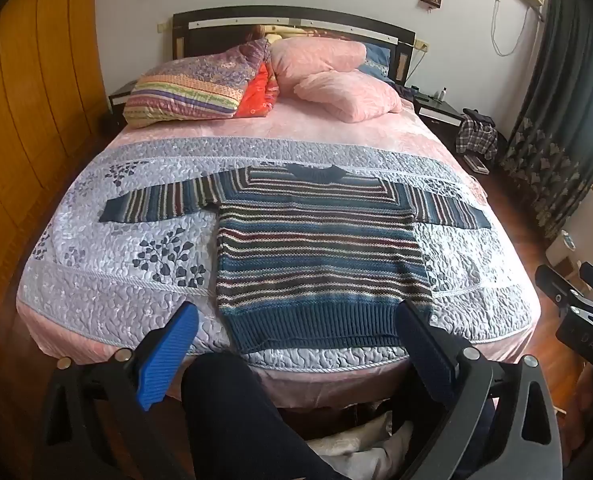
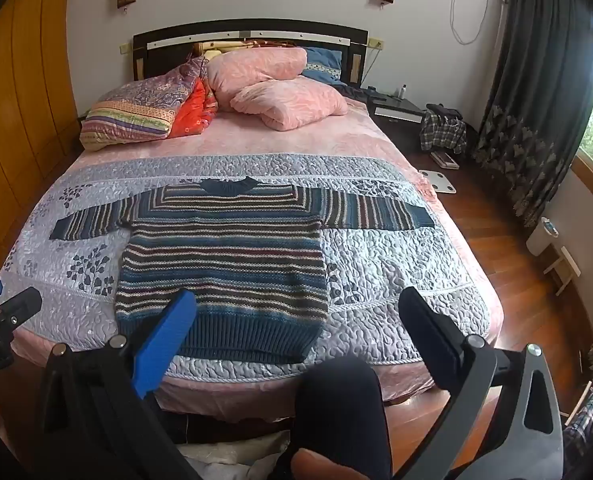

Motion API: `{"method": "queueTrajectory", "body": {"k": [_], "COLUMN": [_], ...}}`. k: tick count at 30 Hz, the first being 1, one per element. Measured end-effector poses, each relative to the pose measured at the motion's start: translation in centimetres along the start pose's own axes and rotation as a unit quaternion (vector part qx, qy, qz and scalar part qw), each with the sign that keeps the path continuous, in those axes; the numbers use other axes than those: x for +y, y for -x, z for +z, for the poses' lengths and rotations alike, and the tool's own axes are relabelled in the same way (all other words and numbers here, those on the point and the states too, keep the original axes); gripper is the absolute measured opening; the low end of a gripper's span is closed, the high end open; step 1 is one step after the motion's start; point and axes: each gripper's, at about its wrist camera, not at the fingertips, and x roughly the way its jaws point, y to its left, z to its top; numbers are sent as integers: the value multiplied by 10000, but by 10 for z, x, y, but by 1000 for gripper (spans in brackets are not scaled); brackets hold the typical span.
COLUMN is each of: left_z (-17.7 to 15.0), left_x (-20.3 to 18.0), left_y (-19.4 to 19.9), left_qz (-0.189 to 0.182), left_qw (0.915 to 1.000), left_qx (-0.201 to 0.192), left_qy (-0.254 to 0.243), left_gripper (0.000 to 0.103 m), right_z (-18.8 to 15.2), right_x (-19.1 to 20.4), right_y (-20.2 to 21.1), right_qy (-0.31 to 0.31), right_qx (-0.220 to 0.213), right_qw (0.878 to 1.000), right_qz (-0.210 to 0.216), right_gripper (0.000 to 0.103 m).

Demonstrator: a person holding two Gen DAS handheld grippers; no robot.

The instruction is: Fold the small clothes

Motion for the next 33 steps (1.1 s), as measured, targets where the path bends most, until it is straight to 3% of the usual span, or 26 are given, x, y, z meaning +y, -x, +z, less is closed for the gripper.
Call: {"method": "queueTrajectory", "body": {"k": [33], "left_z": [6], "left_x": [4], "left_y": [13], "left_qz": [107], "left_qw": [9999], "left_qx": [-100], "left_qy": [23], "left_gripper": [99], "right_z": [3], "right_x": [3], "right_y": [1], "right_qy": [32], "right_qx": [-29], "right_qw": [10000], "right_qz": [49], "right_gripper": [100]}}
